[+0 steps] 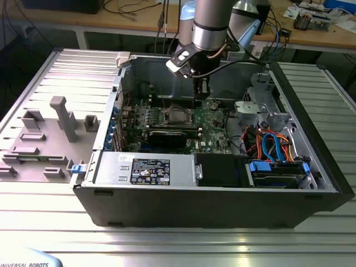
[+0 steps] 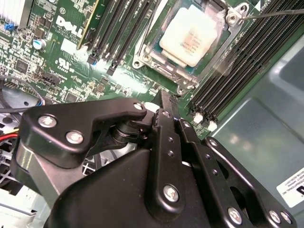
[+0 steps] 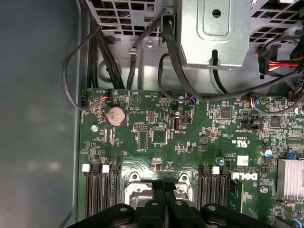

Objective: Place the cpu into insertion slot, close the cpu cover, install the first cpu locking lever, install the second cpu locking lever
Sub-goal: 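Close the cpu cover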

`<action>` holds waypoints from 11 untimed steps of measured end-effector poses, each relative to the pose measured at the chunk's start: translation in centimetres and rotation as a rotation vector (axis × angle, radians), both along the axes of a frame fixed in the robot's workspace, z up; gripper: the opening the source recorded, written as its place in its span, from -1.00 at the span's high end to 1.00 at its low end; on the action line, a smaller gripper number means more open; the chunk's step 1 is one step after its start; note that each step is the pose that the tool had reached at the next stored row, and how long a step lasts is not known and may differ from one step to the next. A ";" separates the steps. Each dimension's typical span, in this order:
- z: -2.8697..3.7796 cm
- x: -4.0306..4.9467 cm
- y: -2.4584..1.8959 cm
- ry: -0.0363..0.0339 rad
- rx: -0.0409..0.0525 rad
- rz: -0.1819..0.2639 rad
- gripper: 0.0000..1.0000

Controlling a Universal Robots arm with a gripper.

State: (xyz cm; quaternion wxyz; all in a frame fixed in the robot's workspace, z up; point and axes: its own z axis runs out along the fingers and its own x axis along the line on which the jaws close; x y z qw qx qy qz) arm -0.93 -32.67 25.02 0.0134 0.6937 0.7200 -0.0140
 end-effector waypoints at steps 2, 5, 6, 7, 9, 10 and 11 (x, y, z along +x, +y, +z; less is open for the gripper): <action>-0.01 -0.19 0.00 0.0000 0.0001 0.000 0.79; -0.03 -0.50 -0.01 0.0004 -0.0002 0.000 0.79; -0.04 -0.58 -0.01 0.0006 -0.0001 0.000 0.79; -0.06 -0.64 0.00 0.0006 0.0000 0.000 0.79; -0.09 -0.86 0.00 0.0010 0.0000 0.000 0.79; -0.09 -0.91 0.00 0.0011 0.0000 0.000 0.79; -0.10 -0.98 0.00 0.0010 0.0001 0.000 0.79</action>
